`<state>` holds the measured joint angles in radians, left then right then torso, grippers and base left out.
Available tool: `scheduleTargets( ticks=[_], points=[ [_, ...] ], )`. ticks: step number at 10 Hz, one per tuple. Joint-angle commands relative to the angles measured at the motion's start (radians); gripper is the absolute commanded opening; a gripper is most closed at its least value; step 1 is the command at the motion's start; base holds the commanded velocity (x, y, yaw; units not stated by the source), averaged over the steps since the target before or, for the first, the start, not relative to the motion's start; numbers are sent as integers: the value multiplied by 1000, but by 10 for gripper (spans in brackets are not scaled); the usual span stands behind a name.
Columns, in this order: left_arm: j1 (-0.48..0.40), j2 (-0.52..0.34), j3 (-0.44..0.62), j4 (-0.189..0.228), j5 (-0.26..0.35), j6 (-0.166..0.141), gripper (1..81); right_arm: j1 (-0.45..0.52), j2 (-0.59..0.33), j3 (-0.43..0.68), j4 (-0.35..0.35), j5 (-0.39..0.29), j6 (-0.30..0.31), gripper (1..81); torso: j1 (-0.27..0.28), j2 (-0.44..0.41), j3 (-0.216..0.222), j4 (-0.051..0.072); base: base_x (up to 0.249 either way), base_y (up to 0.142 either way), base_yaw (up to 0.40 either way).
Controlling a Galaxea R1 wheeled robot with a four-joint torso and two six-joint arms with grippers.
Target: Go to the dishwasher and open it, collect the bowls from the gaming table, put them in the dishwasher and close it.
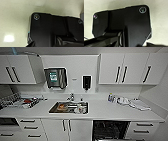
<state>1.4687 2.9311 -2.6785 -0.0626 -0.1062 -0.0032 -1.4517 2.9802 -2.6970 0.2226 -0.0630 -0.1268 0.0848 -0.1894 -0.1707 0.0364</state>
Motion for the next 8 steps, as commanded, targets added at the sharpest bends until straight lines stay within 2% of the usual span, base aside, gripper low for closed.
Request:
scheduleTargets(
  ticks=[1,3,4,5,6,7,8],
  points=[
    [-55,-9,-4,6,46,3,811,59,-7,0,-11,-58,-4,811,-63,97,77,0,0,0,0],
    [-55,-9,-4,6,48,3,811,61,-7,-1,-15,-58,-4,811,-85,154,125,0,0,0,0],
    [-55,-9,-4,6,48,3,811,59,-7,-1,-15,-58,-4,811,-85,188,65,0,0,0,0],
    [-55,-7,-4,6,48,3,811,59,-7,-3,-16,-58,-4,811,-85,189,97,0,0,0,0],
    [-55,-7,-4,6,49,3,811,60,-7,-3,-15,-58,-4,811,-85,189,107,0,0,0,0],
    [-55,-6,-4,7,49,3,811,59,-7,-6,-15,-58,-4,811,-71,149,115,0,0,0,0],
    [-55,-2,-4,7,52,3,811,59,-7,-12,-15,-58,-2,811,-74,157,119,0,0,0,0]
  ],
)
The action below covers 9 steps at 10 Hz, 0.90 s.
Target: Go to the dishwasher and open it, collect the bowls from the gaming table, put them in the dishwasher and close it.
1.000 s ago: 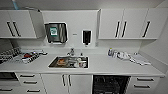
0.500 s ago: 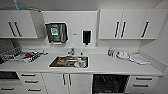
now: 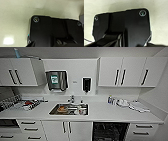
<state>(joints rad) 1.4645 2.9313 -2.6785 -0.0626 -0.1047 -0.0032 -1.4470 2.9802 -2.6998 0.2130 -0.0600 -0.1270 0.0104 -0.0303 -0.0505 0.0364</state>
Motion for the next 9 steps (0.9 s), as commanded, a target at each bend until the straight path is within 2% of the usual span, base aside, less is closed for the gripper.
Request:
scheduleTargets(
  ticks=[1,6,9],
  points=[
    [-51,5,-4,10,54,5,811,53,-5,-9,-4,-60,0,811,0,0,0,0,0,0,0],
    [-51,16,-6,10,63,5,811,41,33,-78,-7,-61,0,811,-1,0,0,0,0,0,0],
    [-51,14,-6,12,65,6,811,40,36,-75,-9,-61,-2,811,-1,0,0,0,0,0,0]
  ],
)
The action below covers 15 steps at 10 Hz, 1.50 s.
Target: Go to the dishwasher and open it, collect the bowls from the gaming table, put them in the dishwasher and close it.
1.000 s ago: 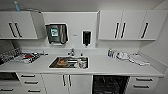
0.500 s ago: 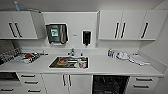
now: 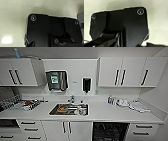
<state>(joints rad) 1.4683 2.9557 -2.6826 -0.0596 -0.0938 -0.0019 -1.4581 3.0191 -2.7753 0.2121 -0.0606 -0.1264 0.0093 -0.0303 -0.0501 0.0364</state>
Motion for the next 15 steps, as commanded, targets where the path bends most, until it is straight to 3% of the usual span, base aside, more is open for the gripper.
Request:
scheduleTargets(
  ticks=[1,8,15],
  points=[
    [-55,-10,-2,10,52,5,811,50,-3,1,-25,-61,-2,811,0,0,0,0,0,0,0],
    [-55,17,-71,7,54,8,811,52,0,1,-40,-61,-2,811,0,0,0,0,0,0,41],
    [-55,20,-71,1,52,8,811,52,13,1,-39,-59,-1,811,-1,1,0,0,0,0,317]
  ],
)
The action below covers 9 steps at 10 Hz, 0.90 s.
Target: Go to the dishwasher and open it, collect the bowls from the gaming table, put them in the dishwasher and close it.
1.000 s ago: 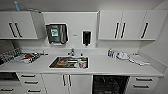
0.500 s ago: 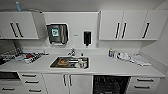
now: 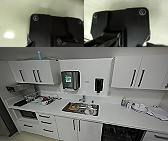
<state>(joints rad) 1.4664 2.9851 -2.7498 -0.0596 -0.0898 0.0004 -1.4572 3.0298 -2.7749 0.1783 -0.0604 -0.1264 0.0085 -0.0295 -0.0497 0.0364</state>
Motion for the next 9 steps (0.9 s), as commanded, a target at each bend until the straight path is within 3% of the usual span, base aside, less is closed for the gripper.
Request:
scheduleTargets(
  ticks=[1,9],
  points=[
    [-53,-9,-4,3,48,6,811,51,2,-3,-5,-59,-2,811,0,0,0,0,0,0,350],
    [-53,-7,-4,0,44,6,811,44,-3,-6,-2,-30,1,811,0,0,0,0,0,0,354]
  ],
)
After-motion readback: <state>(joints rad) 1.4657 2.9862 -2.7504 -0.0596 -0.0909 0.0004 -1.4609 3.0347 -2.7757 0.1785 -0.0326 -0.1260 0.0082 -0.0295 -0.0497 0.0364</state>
